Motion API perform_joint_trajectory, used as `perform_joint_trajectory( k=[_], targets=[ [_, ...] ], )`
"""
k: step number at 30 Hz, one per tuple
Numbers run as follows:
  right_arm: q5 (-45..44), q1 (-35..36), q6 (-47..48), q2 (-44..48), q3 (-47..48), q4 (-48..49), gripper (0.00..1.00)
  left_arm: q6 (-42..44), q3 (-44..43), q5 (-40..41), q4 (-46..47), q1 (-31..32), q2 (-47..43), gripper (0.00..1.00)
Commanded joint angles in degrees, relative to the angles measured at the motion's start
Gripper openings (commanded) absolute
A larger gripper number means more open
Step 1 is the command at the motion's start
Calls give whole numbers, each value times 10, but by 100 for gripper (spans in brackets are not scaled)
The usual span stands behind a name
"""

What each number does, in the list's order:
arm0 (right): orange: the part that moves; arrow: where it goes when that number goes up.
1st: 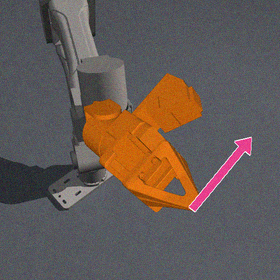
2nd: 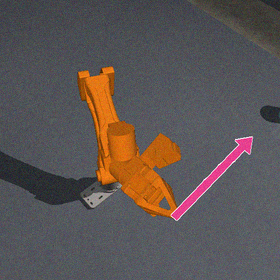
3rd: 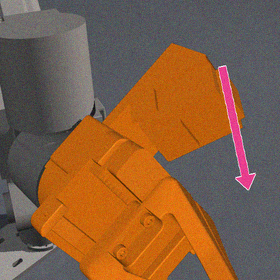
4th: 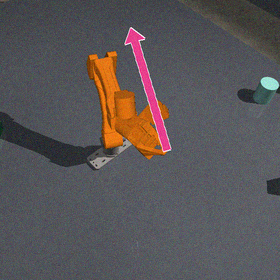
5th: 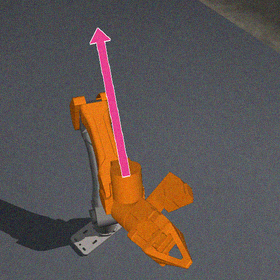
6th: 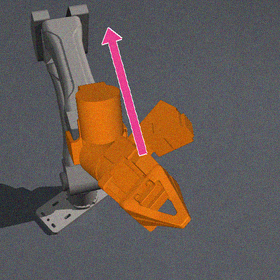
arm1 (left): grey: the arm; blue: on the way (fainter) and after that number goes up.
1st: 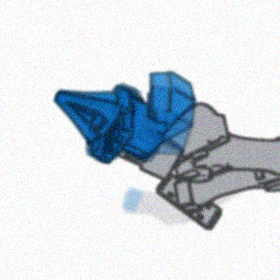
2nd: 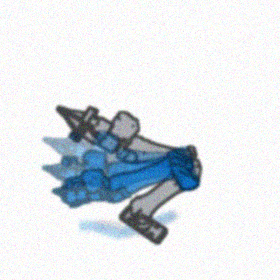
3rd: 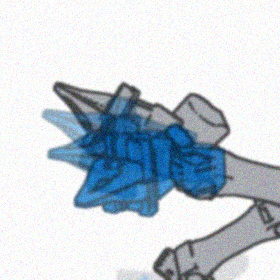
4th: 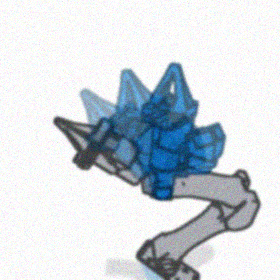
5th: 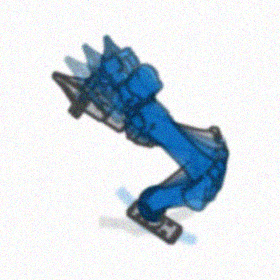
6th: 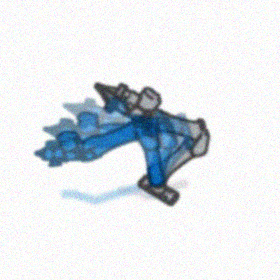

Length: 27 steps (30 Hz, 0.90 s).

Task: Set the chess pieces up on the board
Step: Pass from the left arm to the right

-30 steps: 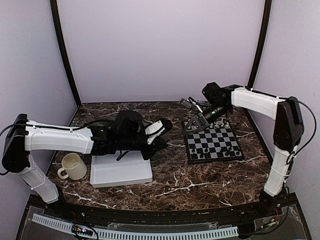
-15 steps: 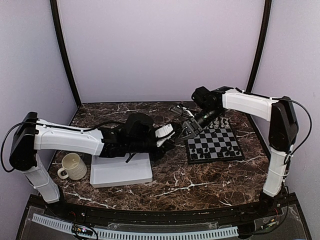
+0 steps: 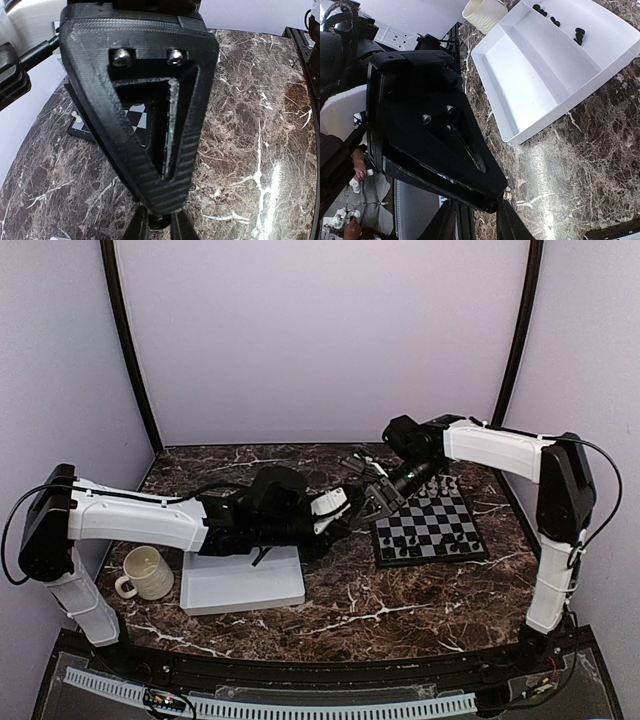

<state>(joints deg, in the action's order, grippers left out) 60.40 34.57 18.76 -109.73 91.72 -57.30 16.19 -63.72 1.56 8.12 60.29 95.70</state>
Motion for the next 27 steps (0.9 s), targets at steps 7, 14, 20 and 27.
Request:
perform_joint_trajectory(
  k=[7, 14, 20, 27],
  targets=[
    [15, 8, -13, -19, 17, 14, 9, 11, -1, -1, 23, 2, -13, 10],
    [-3, 8, -13, -22, 26, 17, 4, 14, 3, 1, 29, 2, -13, 16],
    [-25, 4, -6, -15, 29, 17, 3, 17, 7, 26, 32, 2, -13, 30],
    [-90, -28, 17, 7, 15, 10, 3, 19, 24, 56, 32, 2, -24, 39]
  ],
)
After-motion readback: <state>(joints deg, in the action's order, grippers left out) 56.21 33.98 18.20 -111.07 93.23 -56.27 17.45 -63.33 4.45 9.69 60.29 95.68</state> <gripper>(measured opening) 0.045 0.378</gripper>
